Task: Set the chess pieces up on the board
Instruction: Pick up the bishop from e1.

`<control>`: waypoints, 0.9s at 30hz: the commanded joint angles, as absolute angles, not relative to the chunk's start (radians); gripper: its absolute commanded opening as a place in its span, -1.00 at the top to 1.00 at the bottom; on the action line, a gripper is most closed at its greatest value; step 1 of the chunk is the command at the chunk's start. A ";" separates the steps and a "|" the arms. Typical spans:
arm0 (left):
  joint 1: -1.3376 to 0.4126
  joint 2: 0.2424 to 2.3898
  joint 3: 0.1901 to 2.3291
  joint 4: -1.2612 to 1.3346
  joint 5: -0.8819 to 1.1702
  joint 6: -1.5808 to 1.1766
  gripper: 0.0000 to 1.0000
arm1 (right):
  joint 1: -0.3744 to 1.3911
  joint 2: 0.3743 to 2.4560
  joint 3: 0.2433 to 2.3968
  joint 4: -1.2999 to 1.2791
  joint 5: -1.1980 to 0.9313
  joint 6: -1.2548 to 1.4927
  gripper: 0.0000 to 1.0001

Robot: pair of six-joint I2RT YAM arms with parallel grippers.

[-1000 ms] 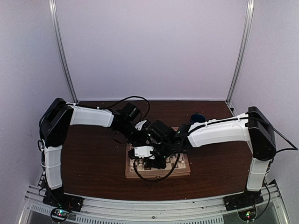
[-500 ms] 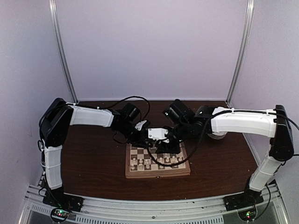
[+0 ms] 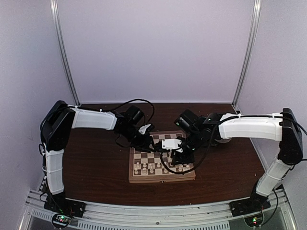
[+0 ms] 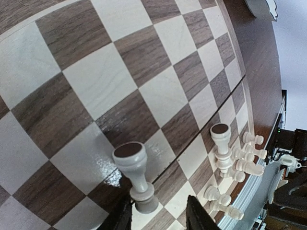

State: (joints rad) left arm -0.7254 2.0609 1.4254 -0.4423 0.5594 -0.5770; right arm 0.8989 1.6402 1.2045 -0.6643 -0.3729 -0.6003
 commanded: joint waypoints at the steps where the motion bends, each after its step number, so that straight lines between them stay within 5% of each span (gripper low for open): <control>1: -0.719 2.073 1.447 -0.467 0.561 -0.566 0.23 | 0.920 1.703 1.247 -0.683 -0.383 -0.619 0.28; 21: -0.718 2.080 1.442 -0.464 0.565 -0.563 0.23 | 0.983 1.804 1.299 -0.686 -0.326 -0.614 0.35; 27: -0.719 2.082 1.440 -0.460 0.565 -0.566 0.23 | 0.983 1.810 1.301 -0.688 -0.328 -0.612 0.63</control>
State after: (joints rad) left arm -0.7254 2.0609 1.4292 -0.4583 0.5621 -0.5766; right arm 0.9775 1.8046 1.2766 -0.6807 -0.3424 -0.6201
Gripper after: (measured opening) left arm 0.386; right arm 0.232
